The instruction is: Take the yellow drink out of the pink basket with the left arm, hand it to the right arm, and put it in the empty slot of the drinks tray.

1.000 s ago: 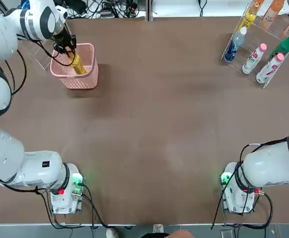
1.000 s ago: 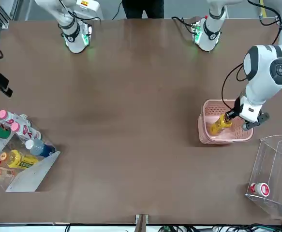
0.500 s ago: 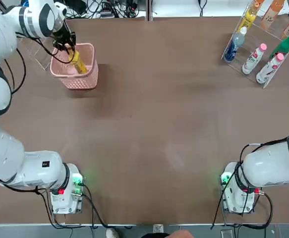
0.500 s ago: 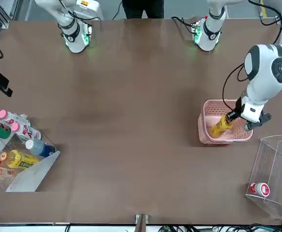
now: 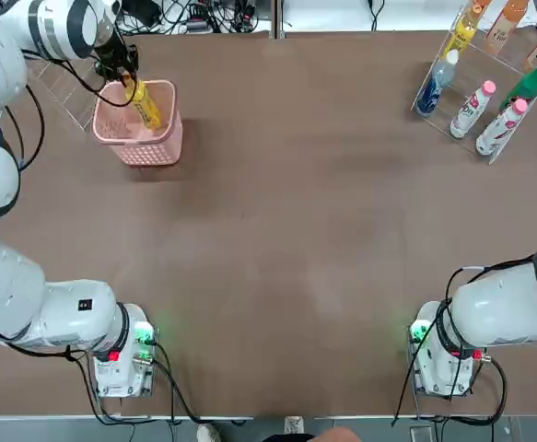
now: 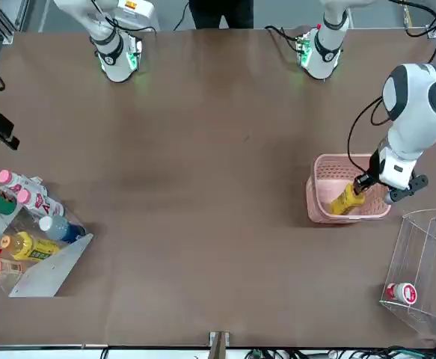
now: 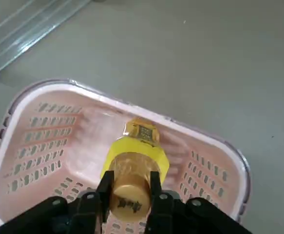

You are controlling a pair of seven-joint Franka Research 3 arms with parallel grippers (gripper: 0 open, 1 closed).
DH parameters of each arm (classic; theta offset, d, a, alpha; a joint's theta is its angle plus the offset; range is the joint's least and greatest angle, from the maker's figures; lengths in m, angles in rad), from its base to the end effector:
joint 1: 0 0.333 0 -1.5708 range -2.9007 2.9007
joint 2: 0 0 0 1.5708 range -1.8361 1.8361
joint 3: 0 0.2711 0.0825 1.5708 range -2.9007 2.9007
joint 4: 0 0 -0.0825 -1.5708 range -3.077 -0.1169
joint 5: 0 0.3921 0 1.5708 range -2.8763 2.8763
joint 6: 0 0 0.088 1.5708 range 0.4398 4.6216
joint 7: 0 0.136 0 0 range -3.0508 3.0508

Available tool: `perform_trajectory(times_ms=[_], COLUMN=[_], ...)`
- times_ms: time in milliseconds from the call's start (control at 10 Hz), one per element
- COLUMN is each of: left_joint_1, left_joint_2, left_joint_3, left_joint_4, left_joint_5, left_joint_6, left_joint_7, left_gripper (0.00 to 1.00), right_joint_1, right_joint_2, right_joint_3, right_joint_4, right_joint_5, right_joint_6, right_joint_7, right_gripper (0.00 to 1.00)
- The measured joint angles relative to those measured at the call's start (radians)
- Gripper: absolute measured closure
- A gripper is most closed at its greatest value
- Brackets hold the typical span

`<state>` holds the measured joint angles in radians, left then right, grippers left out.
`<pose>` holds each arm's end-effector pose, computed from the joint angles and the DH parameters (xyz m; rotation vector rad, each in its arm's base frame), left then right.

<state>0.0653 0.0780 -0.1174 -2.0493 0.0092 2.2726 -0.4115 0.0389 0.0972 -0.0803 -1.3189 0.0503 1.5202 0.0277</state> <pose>0.5859 -0.0299 0.3383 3.0501 0.5471 0.2198 0.5846 -0.0148 0.6109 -3.0942 0.0977 -0.1621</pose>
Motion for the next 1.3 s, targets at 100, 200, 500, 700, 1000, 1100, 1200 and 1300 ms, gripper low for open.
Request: perform_trajectory(times_ms=[100, 200, 500, 700, 1000, 1100, 1200, 1300], left_joint_1=[0.0, 0.0, -0.001, -0.001, -0.005, -0.007, -0.009, -0.011], left_joint_2=[-0.003, -0.005, -0.009, -0.023, -0.064, -0.075, -0.082, -0.085], left_joint_3=[-0.002, -0.004, -0.011, -0.012, -0.015, -0.019, -0.025, -0.028], left_joint_4=[0.014, 0.029, 0.092, 0.111, 0.113, 0.113, 0.115, 0.125], left_joint_5=[0.0, 0.0, -0.009, -0.02, -0.046, -0.046, -0.046, -0.05], left_joint_6=[-0.001, -0.007, -0.085, -0.121, -0.169, -0.173, -0.174, -0.188], left_joint_7=[0.0, 0.0, 0.0, 0.0, 0.0, 0.0, 0.0, 0.0], left_gripper=[0.66, 0.66, 0.66, 0.66, 0.66, 0.66, 0.66, 0.66], right_joint_1=[0.0, 0.0, 0.0, 0.0, 0.0, 0.0, 0.0, 0.0], right_joint_2=[0.0, 0.0, 0.0, 0.0, 0.0, 0.0, 0.0, 0.0], right_joint_3=[0.0, 0.0, 0.0, 0.0, 0.0, 0.0, 0.0, 0.0], right_joint_4=[0.0, 0.0, 0.0, 0.0, 0.0, 0.0, 0.0, 0.0], right_joint_5=[0.0, 0.0, 0.0, 0.0, 0.0, 0.0, 0.0, 0.0], right_joint_6=[0.0, 0.0, 0.0, 0.0, 0.0, 0.0, 0.0, 0.0], right_joint_7=[0.0, 0.0, 0.0, 0.0, 0.0, 0.0, 0.0, 0.0], right_gripper=[0.01, 0.01, 0.01, 0.01, 0.01, 0.01, 0.01, 0.01])
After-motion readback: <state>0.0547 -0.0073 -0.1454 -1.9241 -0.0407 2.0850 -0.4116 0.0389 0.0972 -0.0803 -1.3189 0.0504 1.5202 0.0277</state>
